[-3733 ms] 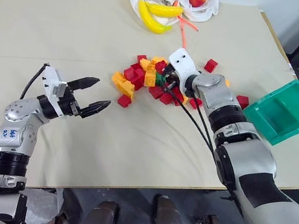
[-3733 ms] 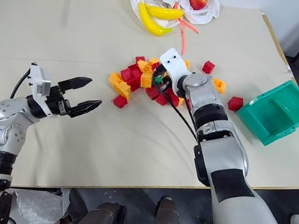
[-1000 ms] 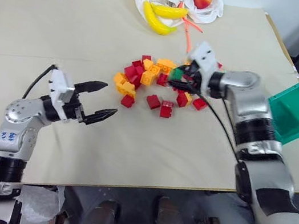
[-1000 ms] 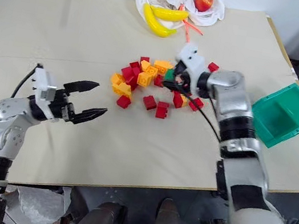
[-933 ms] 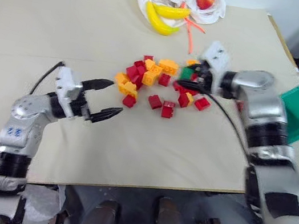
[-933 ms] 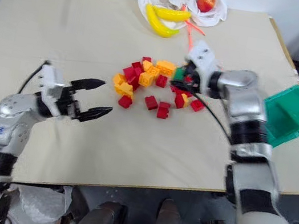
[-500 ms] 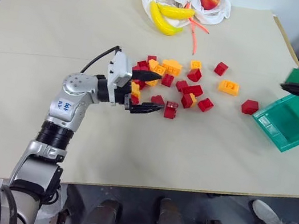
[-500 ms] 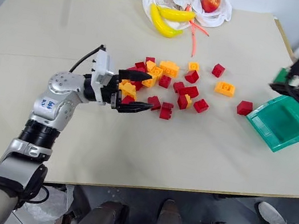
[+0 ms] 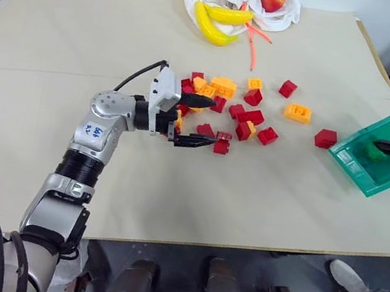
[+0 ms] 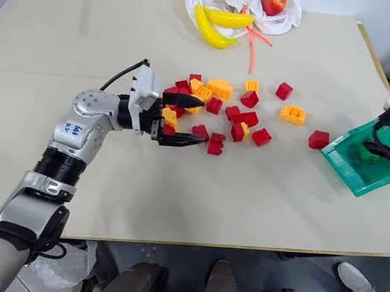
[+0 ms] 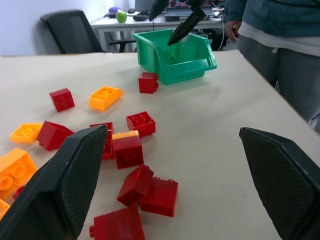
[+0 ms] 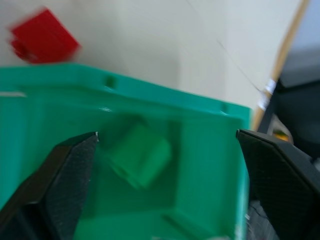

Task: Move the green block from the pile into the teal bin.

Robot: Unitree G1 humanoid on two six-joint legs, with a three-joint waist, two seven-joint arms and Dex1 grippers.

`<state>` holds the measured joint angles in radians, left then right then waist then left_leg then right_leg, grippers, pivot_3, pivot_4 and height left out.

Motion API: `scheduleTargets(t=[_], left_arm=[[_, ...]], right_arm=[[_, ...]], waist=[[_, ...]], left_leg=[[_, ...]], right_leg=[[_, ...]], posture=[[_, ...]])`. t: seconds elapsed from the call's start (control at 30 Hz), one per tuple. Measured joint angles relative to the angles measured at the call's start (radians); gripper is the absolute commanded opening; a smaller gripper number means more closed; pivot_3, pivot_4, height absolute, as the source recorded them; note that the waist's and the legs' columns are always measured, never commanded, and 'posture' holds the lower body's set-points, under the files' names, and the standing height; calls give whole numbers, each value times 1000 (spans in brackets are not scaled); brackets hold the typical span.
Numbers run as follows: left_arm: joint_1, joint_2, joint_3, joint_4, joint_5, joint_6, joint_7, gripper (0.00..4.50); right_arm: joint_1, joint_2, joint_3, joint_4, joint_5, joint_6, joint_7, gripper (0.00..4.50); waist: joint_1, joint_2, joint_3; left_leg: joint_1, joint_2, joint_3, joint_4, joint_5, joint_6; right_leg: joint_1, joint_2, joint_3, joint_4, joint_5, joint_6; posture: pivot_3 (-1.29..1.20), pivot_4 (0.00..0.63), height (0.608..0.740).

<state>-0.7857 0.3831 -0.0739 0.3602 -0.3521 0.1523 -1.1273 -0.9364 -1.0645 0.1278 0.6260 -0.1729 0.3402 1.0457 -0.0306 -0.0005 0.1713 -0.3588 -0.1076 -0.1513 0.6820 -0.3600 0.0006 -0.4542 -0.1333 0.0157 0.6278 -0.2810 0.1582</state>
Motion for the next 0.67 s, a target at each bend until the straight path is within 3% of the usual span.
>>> scheduleTargets(t=[0.17, 0.37, 0.67], left_arm=[[84, 100, 74, -127, -60, 122, 5, 4500], [283, 259, 242, -240, -111, 199, 59, 4500], [589, 323, 398, -363, -122, 155, 98, 4500]], right_arm=[[16, 61, -30, -109, 121, 44, 118, 4484], [157, 202, -35, -226, 310, -7, 338, 4484], [176, 331, -69, -118, 427, -219, 438, 4484]], waist=[[2, 0, 0], [5, 0, 0], [2, 0, 0]], left_leg=[[-4, 0, 2, 1, 0, 0], [-7, -1, -1, 3, 0, 0], [-9, 0, -3, 4, 0, 0]], right_leg=[[-7, 0, 3, 2, 0, 0], [-8, -1, 2, 2, 1, 0], [-7, 0, -1, 0, 4, -1]], posture=[[0, 150, 740], [0, 150, 740], [0, 150, 740]])
